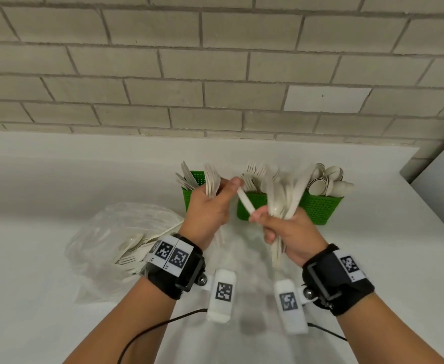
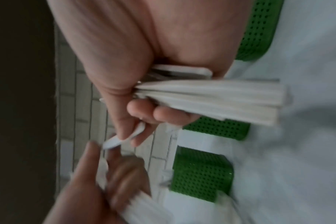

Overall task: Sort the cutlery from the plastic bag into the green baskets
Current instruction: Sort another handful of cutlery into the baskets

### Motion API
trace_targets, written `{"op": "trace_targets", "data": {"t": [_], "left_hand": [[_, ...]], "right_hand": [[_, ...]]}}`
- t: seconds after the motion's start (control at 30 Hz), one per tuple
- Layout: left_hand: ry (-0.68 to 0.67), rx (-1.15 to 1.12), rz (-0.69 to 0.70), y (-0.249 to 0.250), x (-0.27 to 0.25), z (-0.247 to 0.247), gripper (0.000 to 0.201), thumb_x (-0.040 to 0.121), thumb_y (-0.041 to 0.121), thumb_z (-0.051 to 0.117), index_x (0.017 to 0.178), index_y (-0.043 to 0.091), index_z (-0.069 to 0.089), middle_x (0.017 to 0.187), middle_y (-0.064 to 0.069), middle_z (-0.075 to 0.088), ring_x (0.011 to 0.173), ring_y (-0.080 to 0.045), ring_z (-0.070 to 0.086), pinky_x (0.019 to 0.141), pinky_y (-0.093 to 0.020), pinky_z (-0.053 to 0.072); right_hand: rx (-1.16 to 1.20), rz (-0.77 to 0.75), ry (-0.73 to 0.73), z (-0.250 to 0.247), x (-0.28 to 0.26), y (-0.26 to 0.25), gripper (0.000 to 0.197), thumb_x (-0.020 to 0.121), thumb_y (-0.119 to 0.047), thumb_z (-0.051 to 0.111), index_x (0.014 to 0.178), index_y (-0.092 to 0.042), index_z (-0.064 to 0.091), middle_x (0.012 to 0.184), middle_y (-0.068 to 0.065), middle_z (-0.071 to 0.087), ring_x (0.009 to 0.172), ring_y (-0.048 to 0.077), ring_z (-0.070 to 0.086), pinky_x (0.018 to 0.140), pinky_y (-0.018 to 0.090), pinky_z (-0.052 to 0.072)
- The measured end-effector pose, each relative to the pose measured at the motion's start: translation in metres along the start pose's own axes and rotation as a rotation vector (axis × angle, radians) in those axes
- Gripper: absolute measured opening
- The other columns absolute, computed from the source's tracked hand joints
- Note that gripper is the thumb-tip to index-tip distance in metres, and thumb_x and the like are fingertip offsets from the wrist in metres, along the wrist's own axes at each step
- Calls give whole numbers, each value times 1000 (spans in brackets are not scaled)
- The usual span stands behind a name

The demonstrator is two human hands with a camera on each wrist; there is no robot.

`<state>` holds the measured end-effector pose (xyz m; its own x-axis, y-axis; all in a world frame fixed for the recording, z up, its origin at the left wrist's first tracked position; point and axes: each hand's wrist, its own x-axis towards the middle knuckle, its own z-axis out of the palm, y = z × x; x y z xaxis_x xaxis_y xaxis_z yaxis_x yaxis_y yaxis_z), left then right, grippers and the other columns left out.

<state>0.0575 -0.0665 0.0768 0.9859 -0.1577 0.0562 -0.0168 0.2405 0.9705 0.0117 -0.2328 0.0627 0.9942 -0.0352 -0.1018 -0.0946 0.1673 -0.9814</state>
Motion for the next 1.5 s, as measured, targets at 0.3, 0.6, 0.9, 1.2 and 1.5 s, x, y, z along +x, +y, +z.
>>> {"op": "trace_targets", "data": {"t": [0.3, 0.6, 0.9, 1.2, 1.5], "left_hand": [[-215, 97, 129, -20, -9, 5, 93, 59, 66, 78, 97, -15, 53, 74, -14, 61, 69, -13, 63, 65, -24, 49], [-202, 175, 107, -36, -19, 1, 38, 75, 3, 80, 111, -2, 68, 107, -8, 74, 101, -14, 70, 88, -23, 52], [-258, 92, -59, -85, -34, -4, 42, 69, -4, 80, 108, 7, 68, 98, 0, 74, 96, -13, 68, 86, -32, 55], [-224, 220, -128, -101, -28, -4, 30, 74, 2, 76, 104, 8, 71, 97, -2, 75, 91, -9, 68, 82, -24, 53], [-166, 119, -51, -60, -16, -15, 21, 85, -1, 70, 104, -10, 66, 94, -17, 73, 83, -25, 72, 80, -34, 57]], "right_hand": [[-323, -166, -231, 21, 2, 4, 41, 60, 0, 89, 95, -11, 69, 87, 6, 71, 85, 13, 66, 77, 32, 57], [-700, -293, -150, 34, 5, 15, 31, 75, -17, 76, 106, -14, 69, 99, 5, 72, 98, 18, 67, 87, 40, 55], [-944, -116, -232, 12, 1, 51, 52, 65, -38, 75, 116, -28, 66, 108, -9, 69, 102, 8, 65, 91, 29, 53], [-1012, 20, -237, 2, 2, 55, 34, 76, -18, 75, 109, -16, 69, 101, 2, 71, 95, 17, 66, 82, 28, 51], [-292, -122, 58, -2, 4, 1, 38, 70, -34, 75, 98, -9, 68, 74, 3, 64, 59, 12, 59, 55, 25, 49]]}}
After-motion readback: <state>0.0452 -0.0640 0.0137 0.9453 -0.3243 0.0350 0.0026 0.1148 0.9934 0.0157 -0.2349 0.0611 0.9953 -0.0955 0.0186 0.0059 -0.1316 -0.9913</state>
